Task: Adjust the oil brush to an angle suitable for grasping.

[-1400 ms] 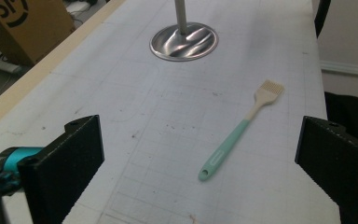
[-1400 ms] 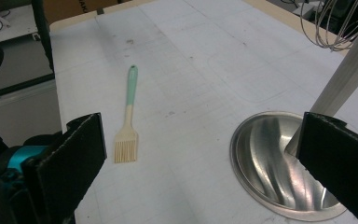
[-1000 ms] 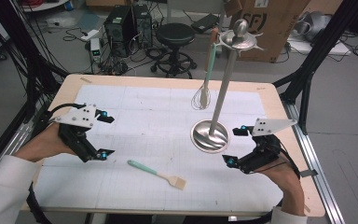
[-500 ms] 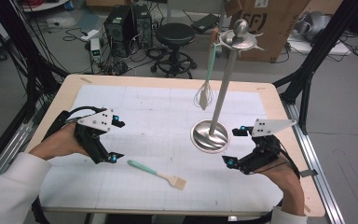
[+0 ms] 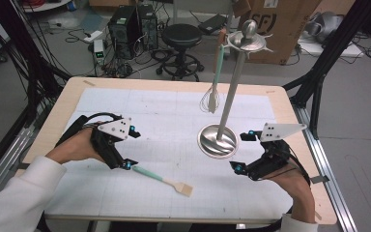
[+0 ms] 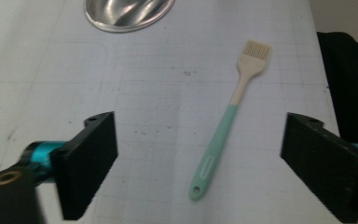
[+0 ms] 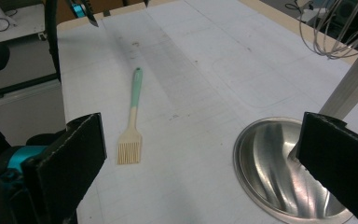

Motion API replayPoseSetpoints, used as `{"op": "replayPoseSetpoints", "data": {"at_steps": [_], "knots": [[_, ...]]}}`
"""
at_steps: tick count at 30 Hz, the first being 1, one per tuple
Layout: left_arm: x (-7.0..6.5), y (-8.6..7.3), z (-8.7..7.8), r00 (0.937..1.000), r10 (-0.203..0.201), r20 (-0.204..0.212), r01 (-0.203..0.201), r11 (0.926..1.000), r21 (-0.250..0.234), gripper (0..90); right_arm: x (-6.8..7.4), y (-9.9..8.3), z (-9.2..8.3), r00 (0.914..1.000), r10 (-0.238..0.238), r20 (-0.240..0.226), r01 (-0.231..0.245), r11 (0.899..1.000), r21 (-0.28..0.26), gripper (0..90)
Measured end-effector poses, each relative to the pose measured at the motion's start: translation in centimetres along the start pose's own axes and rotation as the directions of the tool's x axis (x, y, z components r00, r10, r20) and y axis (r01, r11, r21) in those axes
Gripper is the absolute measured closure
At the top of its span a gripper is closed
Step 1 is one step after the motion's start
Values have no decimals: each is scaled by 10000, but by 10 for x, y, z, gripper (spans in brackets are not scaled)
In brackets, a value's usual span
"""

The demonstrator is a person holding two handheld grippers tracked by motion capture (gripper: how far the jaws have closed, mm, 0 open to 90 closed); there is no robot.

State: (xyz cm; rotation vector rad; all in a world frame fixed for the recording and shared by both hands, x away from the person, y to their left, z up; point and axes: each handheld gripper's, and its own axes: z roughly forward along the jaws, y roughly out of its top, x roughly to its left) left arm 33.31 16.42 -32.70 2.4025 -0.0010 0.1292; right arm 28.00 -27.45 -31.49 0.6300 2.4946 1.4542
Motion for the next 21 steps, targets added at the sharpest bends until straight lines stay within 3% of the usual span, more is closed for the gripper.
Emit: {"op": "replayPoseSetpoints", "data": {"at_steps": [9,18,21], "knots": [[2,1,19,9983,78,583,-116,9977,664,306,0,0,0,10000,-9,19,9,10000,-9,2],[4,-2,37,9933,-79,1157,-58,9931,1170,573,0,-2,-2,10000,8,19,-8,10000,-23,2],[5,-2,42,9941,-127,1077,-20,9908,1356,666,0,-2,-2,10000,14,14,-14,10000,-11,2]]}}
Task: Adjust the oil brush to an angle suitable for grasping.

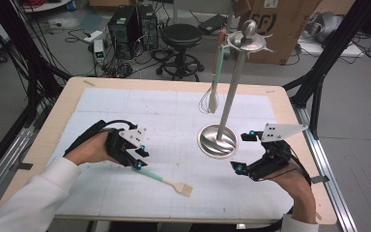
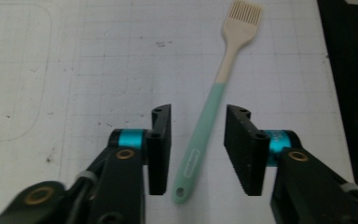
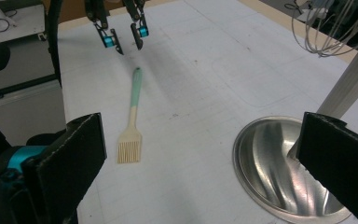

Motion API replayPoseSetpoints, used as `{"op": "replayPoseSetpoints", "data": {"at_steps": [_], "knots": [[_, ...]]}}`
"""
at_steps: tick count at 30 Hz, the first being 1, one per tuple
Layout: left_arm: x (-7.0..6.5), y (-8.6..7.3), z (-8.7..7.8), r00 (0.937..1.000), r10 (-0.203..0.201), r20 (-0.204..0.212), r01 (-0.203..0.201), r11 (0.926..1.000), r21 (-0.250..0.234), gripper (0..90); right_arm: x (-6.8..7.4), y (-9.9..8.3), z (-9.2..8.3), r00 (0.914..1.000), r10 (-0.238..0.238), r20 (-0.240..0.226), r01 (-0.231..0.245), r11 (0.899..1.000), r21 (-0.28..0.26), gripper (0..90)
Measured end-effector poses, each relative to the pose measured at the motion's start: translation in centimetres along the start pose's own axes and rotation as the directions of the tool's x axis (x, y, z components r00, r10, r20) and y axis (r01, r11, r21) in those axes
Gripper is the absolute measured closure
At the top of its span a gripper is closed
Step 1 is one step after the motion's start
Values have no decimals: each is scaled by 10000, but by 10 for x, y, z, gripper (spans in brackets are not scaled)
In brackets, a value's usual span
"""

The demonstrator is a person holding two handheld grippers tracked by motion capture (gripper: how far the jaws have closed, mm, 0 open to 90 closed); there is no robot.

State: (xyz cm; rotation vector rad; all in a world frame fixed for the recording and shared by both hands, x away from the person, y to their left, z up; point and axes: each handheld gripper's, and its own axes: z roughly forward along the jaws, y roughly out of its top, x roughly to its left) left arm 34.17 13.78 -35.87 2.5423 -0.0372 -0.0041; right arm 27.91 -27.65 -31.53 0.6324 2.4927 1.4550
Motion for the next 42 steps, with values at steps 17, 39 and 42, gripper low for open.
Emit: {"op": "replayPoseSetpoints", "data": {"at_steps": [17,39,42], "knots": [[9,-1,35,9989,-326,327,305,9975,641,897,1,0,0,10000,40,-1,-40,10000,44,2],[14,-10,54,9976,-414,548,326,9878,1524,897,0,-1,2,10000,-9,-44,9,9999,120,2],[15,-12,52,9974,-465,557,373,9871,1556,897,0,-2,2,10000,2,-45,-1,9999,108,2]]}}
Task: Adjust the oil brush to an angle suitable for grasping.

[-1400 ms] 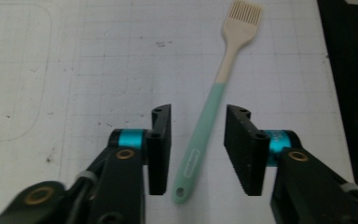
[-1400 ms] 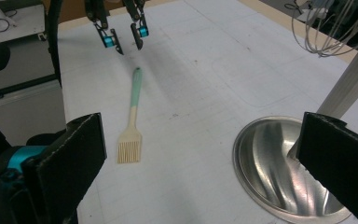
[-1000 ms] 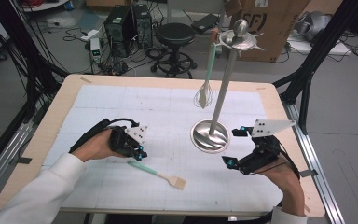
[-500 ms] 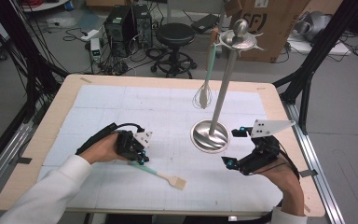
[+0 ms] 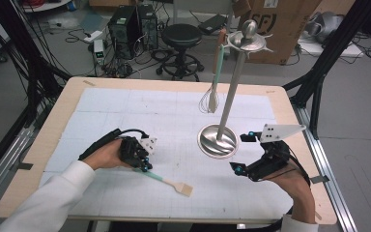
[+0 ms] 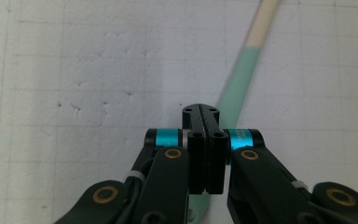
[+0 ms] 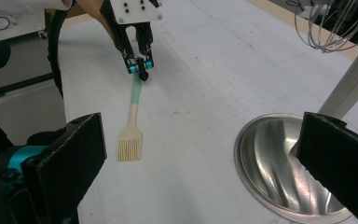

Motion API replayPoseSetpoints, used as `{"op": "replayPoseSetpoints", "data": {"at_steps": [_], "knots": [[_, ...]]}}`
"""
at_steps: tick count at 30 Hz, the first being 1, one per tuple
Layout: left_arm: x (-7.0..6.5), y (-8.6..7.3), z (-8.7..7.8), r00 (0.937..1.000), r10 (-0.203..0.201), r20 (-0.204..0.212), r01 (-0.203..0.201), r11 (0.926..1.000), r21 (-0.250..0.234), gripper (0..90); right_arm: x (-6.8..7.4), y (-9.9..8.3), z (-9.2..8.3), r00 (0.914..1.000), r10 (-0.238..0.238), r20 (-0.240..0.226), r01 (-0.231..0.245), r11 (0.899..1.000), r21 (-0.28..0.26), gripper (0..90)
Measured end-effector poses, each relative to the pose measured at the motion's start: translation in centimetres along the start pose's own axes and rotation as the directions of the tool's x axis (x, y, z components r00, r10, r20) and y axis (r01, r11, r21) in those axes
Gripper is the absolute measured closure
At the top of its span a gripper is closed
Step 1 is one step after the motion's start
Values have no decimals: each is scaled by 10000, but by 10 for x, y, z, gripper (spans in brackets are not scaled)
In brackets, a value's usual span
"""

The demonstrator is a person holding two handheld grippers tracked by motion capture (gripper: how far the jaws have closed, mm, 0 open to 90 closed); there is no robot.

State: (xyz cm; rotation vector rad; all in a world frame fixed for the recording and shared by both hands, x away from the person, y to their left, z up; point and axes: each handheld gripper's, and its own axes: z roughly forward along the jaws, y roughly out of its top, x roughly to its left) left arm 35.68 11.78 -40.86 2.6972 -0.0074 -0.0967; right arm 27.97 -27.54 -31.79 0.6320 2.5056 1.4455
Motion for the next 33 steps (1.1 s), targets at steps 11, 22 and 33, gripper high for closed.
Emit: {"op": "replayPoseSetpoints", "data": {"at_steps": [11,22,33], "knots": [[-1,-7,-2,9997,40,233,-54,9981,606,897,0,0,1,10000,53,-6,-53,10000,53,3],[-10,-20,-6,9978,-65,662,12,9968,797,897,0,0,0,10000,18,1,-18,10000,19,2],[-18,-21,-26,9993,-18,368,21,10000,-75,834,-1,0,1,10000,75,13,-75,10000,11,2]]}}
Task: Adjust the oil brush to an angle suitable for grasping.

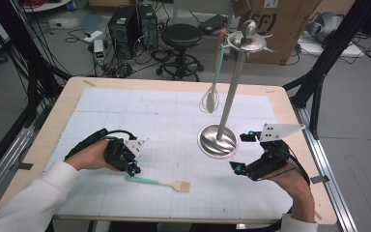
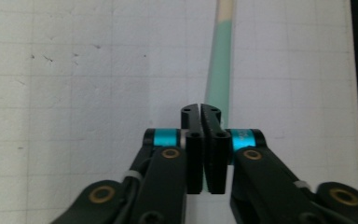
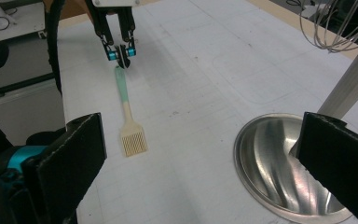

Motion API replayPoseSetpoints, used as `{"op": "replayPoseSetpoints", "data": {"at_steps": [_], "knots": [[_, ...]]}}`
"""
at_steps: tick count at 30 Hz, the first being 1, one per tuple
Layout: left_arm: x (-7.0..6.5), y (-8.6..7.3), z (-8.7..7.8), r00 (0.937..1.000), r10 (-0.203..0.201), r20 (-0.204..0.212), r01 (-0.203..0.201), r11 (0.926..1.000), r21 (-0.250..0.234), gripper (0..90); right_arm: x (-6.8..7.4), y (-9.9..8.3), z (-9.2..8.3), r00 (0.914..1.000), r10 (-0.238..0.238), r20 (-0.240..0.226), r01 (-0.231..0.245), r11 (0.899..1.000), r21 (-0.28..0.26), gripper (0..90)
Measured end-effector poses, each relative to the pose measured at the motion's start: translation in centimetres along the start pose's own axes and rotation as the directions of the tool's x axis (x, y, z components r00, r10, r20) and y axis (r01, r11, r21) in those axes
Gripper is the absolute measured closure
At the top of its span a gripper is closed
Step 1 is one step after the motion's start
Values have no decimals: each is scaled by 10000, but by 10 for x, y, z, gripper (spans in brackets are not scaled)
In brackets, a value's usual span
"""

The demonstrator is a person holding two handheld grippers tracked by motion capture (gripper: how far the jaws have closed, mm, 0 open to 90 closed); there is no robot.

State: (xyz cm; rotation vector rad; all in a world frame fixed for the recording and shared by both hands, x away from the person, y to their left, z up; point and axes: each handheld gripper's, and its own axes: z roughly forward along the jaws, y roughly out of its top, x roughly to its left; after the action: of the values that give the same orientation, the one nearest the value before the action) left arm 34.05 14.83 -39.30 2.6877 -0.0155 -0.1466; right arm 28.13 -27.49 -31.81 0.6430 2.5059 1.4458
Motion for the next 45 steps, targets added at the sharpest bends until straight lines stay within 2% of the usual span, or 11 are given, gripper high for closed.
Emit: {"op": "replayPoseSetpoints", "data": {"at_steps": [6,9,12,17,18,19,23,26,28,33,45], "knots": [[-7,1,-10,9996,-104,-280,94,9993,-355,615,0,0,1,10000,-12,-24,12,10000,49,2],[-10,1,-13,9982,56,-595,-86,9987,-496,436,0,1,1,10000,-67,11,67,10000,9,2],[-14,3,-17,9988,336,-358,-366,9956,-859,314,0,1,1,10000,-72,-16,72,10000,4,2],[-18,12,-17,9962,184,-854,-233,9982,-561,42,0,1,1,10000,-78,-50,78,10000,-12,2],[-17,14,-18,9956,252,-903,-298,9983,-500,16,1,1,1,10000,-52,-80,52,10000,12,2],[-18,15,-17,9959,240,-871,-290,9980,-566,16,1,2,1,10000,-49,-79,49,10000,18,3],[-19,20,-11,9943,505,-937,-502,9987,64,16,0,2,1,9999,-88,-66,88,10000,8,3],[-19,22,-4,9939,535,-960,-508,9983,303,16,0,1,1,9999,-95,-47,95,10000,-7,3],[-18,23,0,9950,385,-917,-348,9985,416,17,1,1,1,9999,-80,-63,80,10000,7,2],[-17,25,9,9957,576,-722,-519,9956,777,24,1,1,1,9999,-77,-85,77,10000,3,2],[-15,22,17,9985,422,-352,-370,9897,1380,231,0,0,0,9999,-46,-95,45,10000,-49,2]]}}
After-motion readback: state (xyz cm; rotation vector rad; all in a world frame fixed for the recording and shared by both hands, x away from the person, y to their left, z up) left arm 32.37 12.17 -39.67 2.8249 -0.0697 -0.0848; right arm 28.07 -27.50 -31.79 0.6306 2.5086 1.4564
